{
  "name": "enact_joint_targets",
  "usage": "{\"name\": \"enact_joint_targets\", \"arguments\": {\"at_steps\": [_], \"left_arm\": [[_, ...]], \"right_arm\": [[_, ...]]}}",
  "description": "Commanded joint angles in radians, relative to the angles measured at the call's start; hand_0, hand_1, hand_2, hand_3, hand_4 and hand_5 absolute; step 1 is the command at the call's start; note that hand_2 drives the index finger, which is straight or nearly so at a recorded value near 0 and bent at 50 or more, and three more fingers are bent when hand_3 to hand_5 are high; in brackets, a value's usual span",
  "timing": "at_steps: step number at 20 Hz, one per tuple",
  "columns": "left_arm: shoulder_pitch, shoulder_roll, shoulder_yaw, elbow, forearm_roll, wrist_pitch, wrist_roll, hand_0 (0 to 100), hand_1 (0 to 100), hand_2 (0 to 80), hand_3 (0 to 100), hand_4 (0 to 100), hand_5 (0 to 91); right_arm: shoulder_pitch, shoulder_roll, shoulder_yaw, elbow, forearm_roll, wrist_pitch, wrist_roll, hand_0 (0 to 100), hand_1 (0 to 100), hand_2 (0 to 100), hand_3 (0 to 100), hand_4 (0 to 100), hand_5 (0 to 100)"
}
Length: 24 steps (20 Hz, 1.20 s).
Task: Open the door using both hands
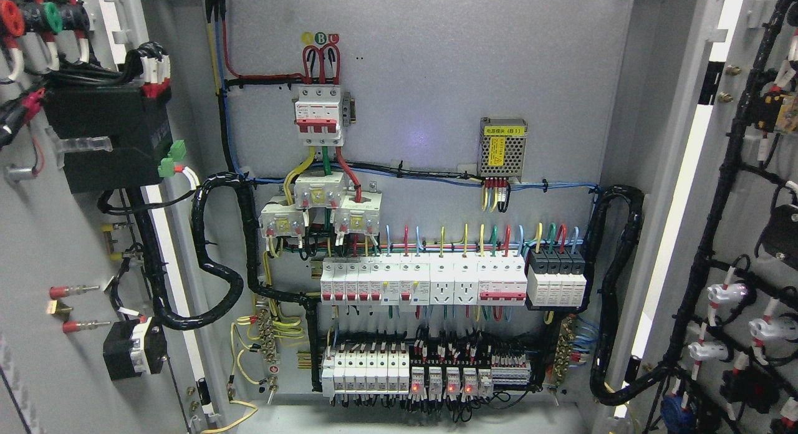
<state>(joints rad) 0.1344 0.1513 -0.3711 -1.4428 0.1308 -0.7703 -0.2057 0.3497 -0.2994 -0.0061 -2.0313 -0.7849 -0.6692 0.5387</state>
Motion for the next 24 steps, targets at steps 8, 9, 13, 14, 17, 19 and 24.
{"name": "enact_joint_targets", "arguments": {"at_steps": [8, 9, 13, 14, 17, 19, 24], "left_arm": [[0.068, -0.032, 0.116, -0.450, 0.046, -0.768, 0.005, 0, 0, 0.0, 0, 0, 0.0], [0.091, -0.032, 0.151, -0.458, 0.046, -0.768, 0.003, 0, 0, 0.0, 0, 0, 0.0], [0.151, -0.029, 0.279, -0.479, 0.050, -0.828, 0.005, 0, 0, 0.0, 0, 0, 0.0], [0.162, -0.027, 0.300, -0.479, 0.055, -0.843, 0.005, 0, 0, 0.0, 0, 0, 0.0], [0.192, -0.026, 0.379, -0.481, 0.069, -0.851, 0.005, 0, 0, 0.0, 0, 0, 0.0], [0.203, -0.026, 0.426, -0.479, 0.075, -0.851, 0.006, 0, 0, 0.0, 0, 0, 0.0], [0.208, -0.018, 0.552, -0.479, 0.110, -0.850, 0.006, 0, 0, 0.0, 0, 0, 0.0]], "right_arm": [[-0.055, -0.064, -0.164, 0.019, -0.070, 0.030, -0.005, 0, 0, 0, 0, 0, 0], [-0.054, -0.064, -0.176, 0.026, -0.070, 0.031, -0.005, 0, 0, 0, 0, 0, 0], [-0.054, -0.063, -0.196, 0.057, -0.079, 0.031, -0.006, 0, 0, 0, 0, 0, 0], [-0.054, -0.063, -0.201, 0.063, -0.100, 0.031, -0.006, 0, 0, 0, 0, 0, 0], [-0.054, -0.069, -0.213, 0.075, -0.195, 0.039, -0.006, 0, 0, 0, 0, 0, 0], [-0.054, -0.075, -0.232, 0.085, -0.201, 0.046, -0.006, 0, 0, 0, 0, 0, 0], [-0.051, -0.073, -0.259, 0.123, -0.203, 0.046, -0.005, 0, 0, 0, 0, 0, 0]]}}
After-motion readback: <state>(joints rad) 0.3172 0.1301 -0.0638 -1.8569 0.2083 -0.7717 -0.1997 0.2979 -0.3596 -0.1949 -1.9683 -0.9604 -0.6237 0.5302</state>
